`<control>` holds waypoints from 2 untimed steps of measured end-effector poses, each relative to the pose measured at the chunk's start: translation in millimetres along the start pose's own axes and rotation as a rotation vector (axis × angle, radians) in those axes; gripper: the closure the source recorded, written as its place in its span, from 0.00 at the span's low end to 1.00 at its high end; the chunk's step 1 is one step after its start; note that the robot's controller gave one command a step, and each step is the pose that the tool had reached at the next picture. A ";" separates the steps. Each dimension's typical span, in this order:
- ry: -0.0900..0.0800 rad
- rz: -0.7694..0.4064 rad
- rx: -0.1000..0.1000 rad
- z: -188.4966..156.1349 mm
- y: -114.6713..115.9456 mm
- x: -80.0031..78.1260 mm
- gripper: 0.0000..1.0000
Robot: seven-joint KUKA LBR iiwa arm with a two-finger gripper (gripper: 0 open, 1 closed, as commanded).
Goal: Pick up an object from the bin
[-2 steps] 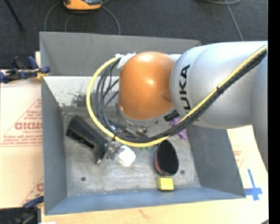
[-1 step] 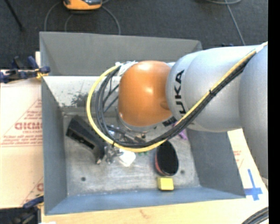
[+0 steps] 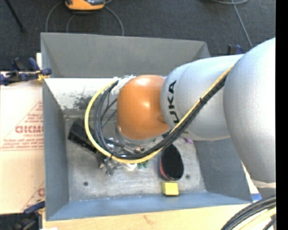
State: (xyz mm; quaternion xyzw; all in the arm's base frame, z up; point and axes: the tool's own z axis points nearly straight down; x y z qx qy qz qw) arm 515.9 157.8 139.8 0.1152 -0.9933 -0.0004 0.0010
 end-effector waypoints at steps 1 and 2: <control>0.001 -0.026 0.002 -41.0 -5.4 9.7 1.00; -0.004 0.011 0.000 -97.7 1.4 -1.0 1.00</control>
Offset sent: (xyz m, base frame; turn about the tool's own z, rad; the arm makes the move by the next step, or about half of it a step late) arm 0.0016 0.0043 0.1020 0.0161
